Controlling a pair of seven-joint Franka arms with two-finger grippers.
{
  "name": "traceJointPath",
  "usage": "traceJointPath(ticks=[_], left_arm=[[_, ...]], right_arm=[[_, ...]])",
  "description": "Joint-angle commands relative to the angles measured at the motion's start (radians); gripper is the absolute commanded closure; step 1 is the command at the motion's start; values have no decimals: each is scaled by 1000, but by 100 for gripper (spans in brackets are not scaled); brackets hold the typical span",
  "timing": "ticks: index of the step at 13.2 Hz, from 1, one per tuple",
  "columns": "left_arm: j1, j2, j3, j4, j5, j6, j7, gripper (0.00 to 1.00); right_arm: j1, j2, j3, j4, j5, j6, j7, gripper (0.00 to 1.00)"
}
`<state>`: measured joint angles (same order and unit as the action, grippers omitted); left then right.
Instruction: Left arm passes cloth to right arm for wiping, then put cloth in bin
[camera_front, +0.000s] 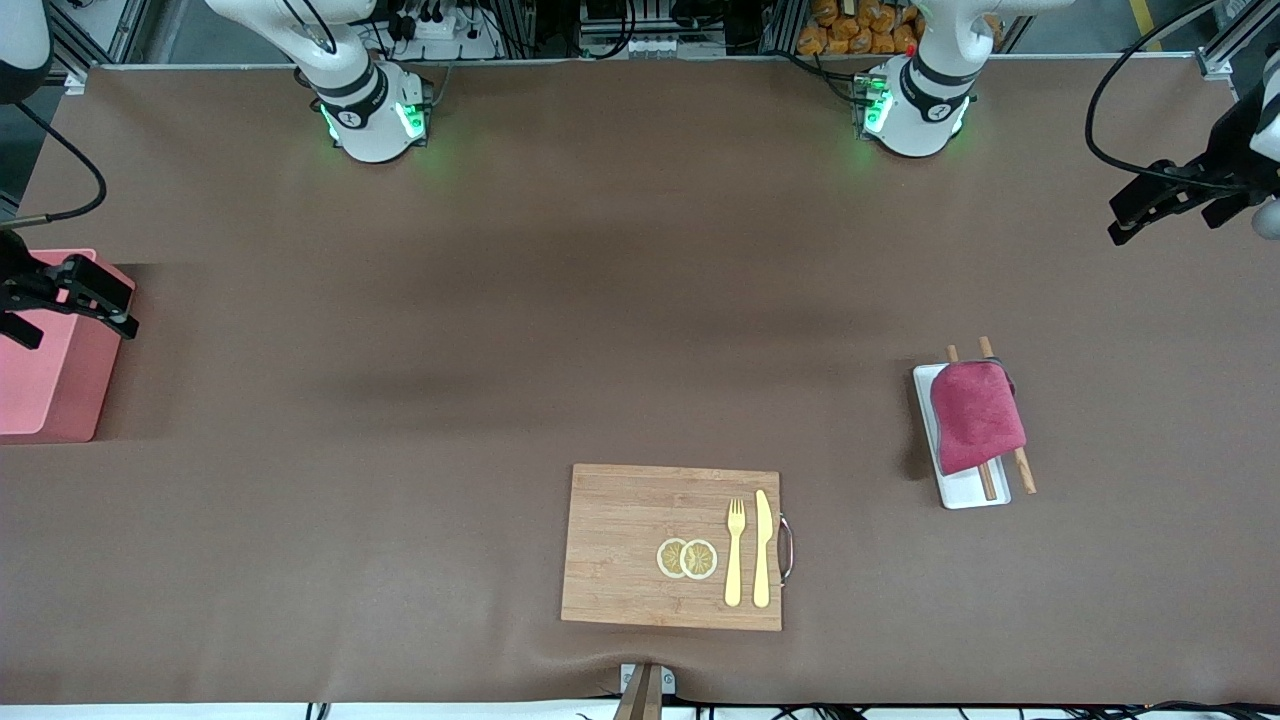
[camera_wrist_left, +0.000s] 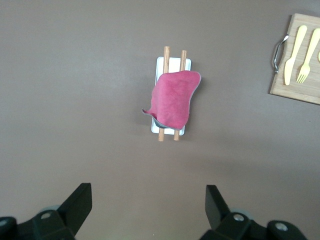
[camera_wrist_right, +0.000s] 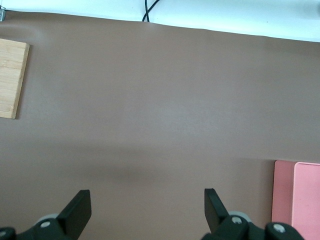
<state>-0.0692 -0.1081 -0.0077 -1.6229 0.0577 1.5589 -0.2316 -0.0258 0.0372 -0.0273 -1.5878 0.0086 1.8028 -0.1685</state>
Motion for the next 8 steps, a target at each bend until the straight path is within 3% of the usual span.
traceJointPath(ticks=[1, 8], left_arm=[[-20, -8, 9, 12, 17, -22, -3, 0], [3, 27, 9, 14, 2, -25, 28, 0]], right_arm=[[0, 9, 0, 23, -16, -13, 0, 0], [0, 9, 0, 23, -16, -13, -2, 0]])
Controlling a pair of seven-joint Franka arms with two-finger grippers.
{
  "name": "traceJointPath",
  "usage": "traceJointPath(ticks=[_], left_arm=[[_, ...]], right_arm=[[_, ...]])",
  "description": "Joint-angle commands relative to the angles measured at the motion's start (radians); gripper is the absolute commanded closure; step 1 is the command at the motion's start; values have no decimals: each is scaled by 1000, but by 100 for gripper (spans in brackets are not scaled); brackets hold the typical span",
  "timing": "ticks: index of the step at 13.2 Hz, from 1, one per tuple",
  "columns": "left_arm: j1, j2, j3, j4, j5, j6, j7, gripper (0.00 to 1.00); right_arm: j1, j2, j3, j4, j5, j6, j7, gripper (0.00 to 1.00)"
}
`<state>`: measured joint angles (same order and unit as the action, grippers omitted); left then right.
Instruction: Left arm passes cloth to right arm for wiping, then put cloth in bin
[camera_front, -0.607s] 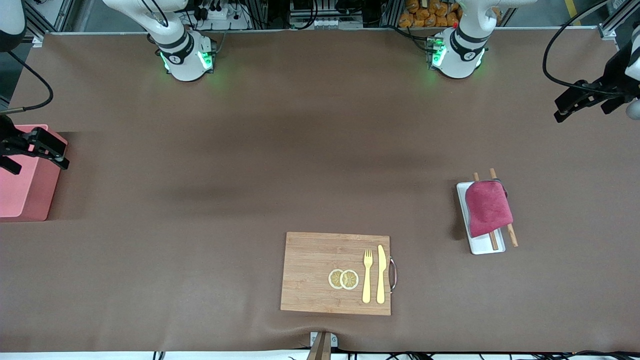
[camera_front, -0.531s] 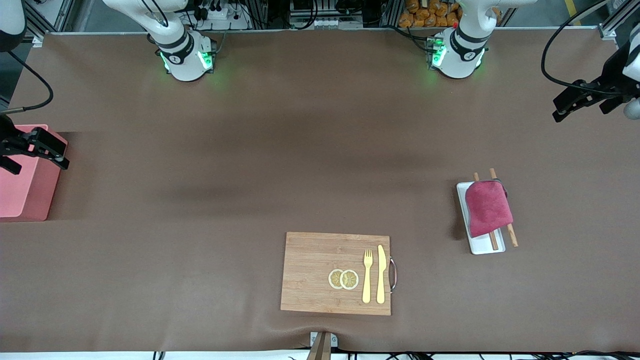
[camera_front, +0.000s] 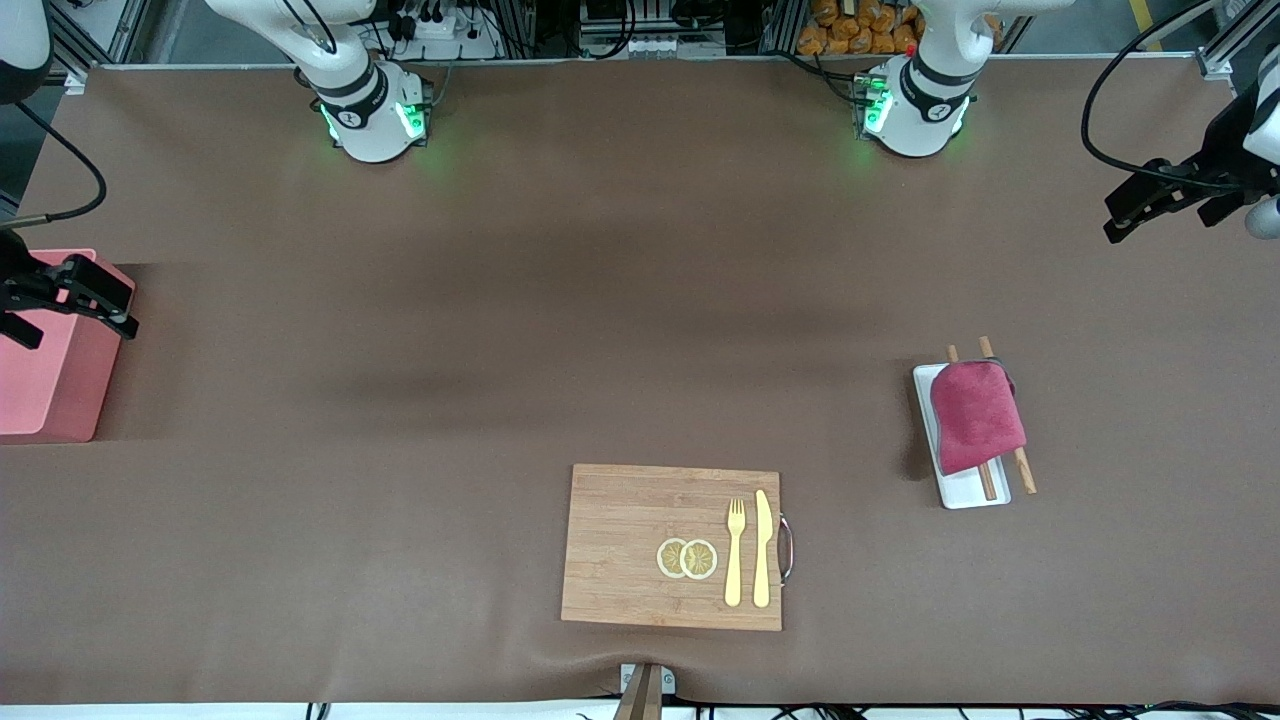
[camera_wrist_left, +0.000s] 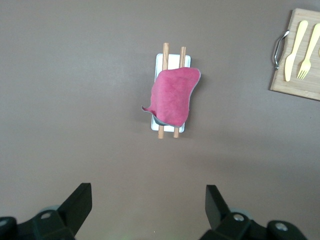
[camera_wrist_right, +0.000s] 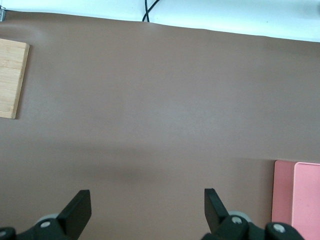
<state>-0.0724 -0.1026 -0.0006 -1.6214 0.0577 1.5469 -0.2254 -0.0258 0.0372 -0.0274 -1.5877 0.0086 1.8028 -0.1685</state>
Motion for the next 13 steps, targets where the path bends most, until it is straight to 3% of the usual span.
traceJointPath(ticks=[1, 5, 13], left_arm=[[14, 40, 5, 8, 2, -10, 21, 0], [39, 115, 4, -47, 1, 84, 21, 0], [39, 411, -4, -29, 1, 209, 23, 0]], right_arm=[[0, 9, 0, 23, -16, -13, -2, 0], [0, 9, 0, 23, -16, -13, -2, 0], [-2, 9, 0, 25, -18, -14, -2, 0]])
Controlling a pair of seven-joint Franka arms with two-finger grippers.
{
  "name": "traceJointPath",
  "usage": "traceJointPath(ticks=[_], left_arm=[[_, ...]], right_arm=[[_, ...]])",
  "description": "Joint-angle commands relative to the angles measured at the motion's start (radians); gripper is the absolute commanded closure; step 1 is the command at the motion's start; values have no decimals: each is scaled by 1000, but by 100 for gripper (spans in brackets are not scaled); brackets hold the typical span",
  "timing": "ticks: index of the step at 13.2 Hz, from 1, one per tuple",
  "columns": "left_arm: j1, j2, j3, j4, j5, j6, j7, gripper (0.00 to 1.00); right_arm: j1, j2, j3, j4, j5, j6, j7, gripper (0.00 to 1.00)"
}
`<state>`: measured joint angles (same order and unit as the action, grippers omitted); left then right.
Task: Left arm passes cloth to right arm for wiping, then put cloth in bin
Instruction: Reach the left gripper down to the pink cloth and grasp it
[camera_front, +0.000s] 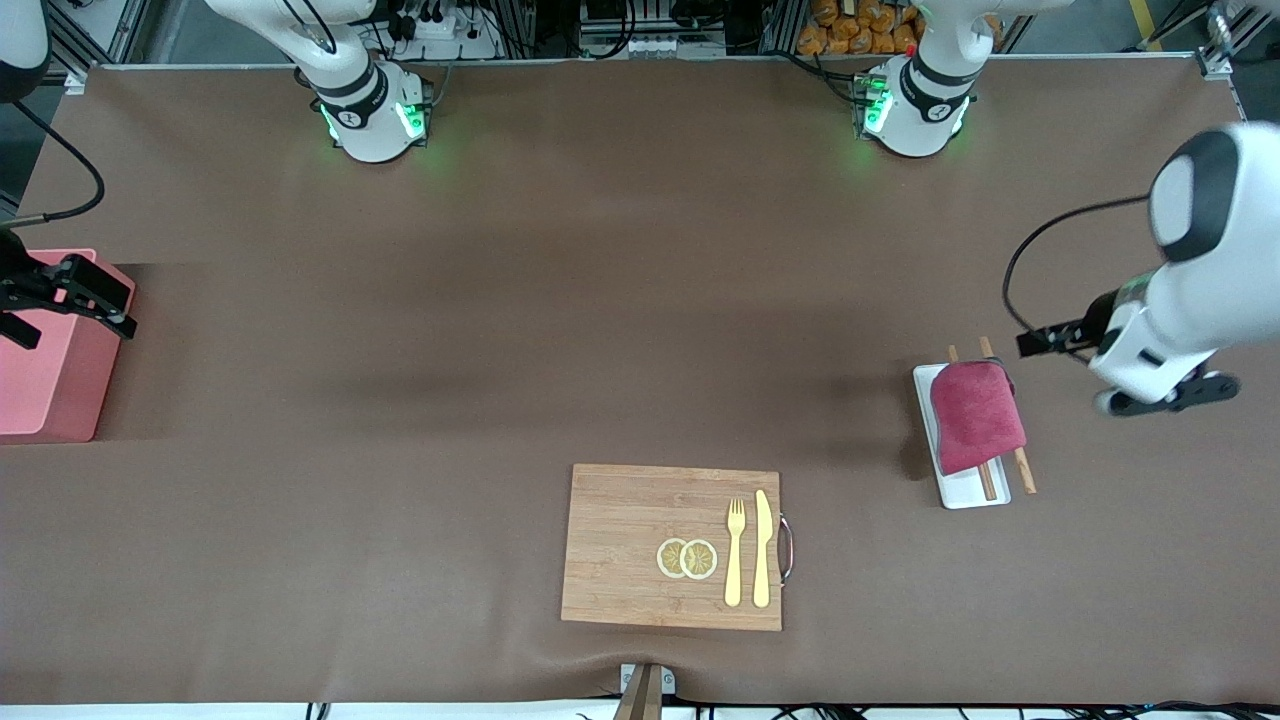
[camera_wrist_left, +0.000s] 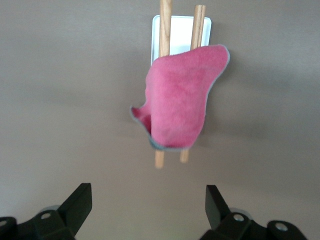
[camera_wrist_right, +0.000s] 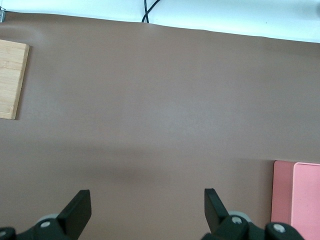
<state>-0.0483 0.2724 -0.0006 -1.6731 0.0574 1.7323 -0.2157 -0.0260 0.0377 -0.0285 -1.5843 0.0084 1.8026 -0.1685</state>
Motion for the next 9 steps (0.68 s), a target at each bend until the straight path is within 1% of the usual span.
traceJointPath(ticks=[1, 3, 4, 5, 7, 9], left_arm=[[16, 62, -4, 23, -1, 59, 13, 0], [19, 109, -3, 21, -2, 113, 13, 0], [28, 129, -3, 21, -19, 134, 13, 4], [36, 149, -3, 23, -40, 150, 15, 10], [45, 182, -3, 21, -51, 180, 15, 25], [44, 202, -3, 23, -51, 202, 15, 28]], right_arm=[[-2, 8, 1, 21, -18, -12, -2, 0], [1, 8, 1, 21, -16, -12, 0, 0], [2, 10, 1, 21, -16, -12, 0, 0], [2, 10, 1, 21, -16, -12, 0, 0], [2, 10, 1, 21, -16, -14, -3, 0], [2, 10, 1, 21, -19, -12, -8, 0]])
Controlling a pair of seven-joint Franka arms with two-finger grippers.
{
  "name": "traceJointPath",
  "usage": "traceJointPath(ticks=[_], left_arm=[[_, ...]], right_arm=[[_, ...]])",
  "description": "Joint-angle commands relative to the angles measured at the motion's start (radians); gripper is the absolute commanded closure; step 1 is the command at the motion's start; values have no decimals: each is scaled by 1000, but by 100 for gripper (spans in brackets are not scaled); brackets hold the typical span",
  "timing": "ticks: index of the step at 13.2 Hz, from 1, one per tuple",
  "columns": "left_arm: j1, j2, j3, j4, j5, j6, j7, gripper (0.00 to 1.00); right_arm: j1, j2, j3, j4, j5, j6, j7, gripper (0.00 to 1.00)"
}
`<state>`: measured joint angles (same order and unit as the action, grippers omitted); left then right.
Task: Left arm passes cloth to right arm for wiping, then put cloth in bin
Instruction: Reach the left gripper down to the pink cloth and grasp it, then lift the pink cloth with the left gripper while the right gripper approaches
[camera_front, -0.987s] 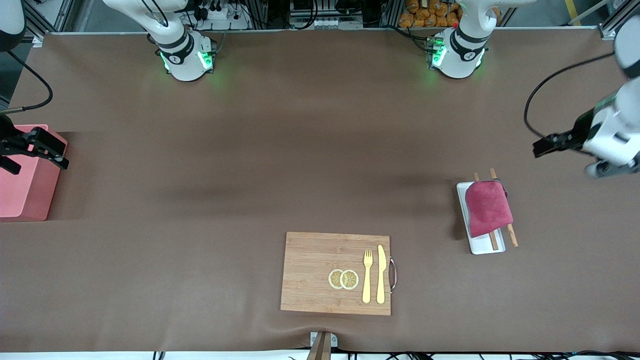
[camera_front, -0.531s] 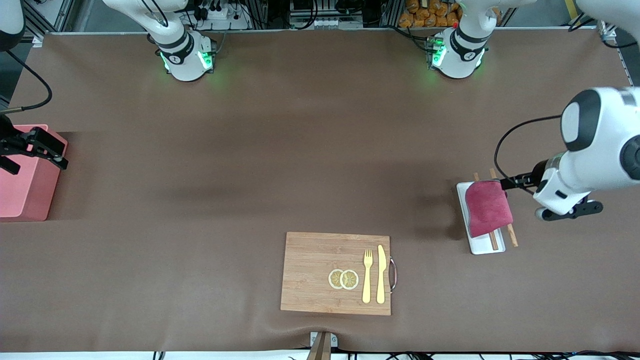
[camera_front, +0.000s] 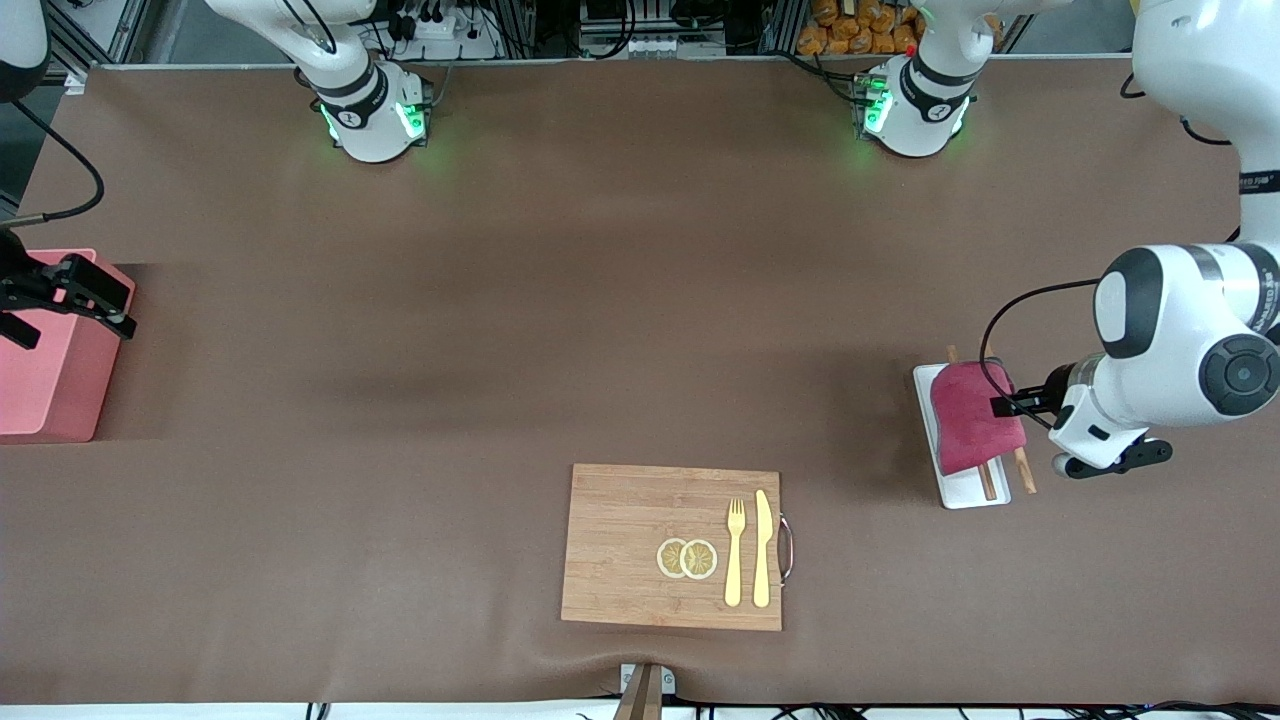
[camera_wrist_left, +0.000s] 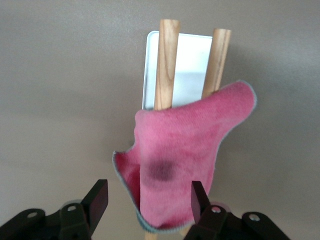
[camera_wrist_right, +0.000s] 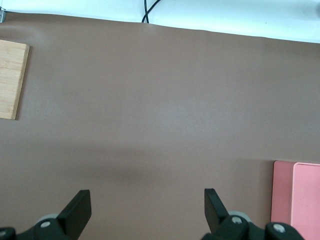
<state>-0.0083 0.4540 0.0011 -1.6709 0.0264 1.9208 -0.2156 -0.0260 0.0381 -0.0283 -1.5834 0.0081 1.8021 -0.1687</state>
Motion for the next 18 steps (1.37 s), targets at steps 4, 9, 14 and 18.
traceJointPath(ticks=[4, 9, 14, 18], left_arm=[[5, 35, -4, 22, -20, 40, 15, 36], [4, 43, -4, 22, -20, 41, 15, 50], [5, 51, -4, 25, -22, 41, 15, 60], [4, 51, -4, 28, -22, 41, 15, 71]], right_arm=[[-14, 11, -2, 19, -4, -14, -3, 0], [-19, 3, -1, 29, -5, -76, 11, 0], [-17, 5, -1, 28, -5, -78, 12, 0], [-22, 20, -2, 22, -5, -145, 14, 0]])
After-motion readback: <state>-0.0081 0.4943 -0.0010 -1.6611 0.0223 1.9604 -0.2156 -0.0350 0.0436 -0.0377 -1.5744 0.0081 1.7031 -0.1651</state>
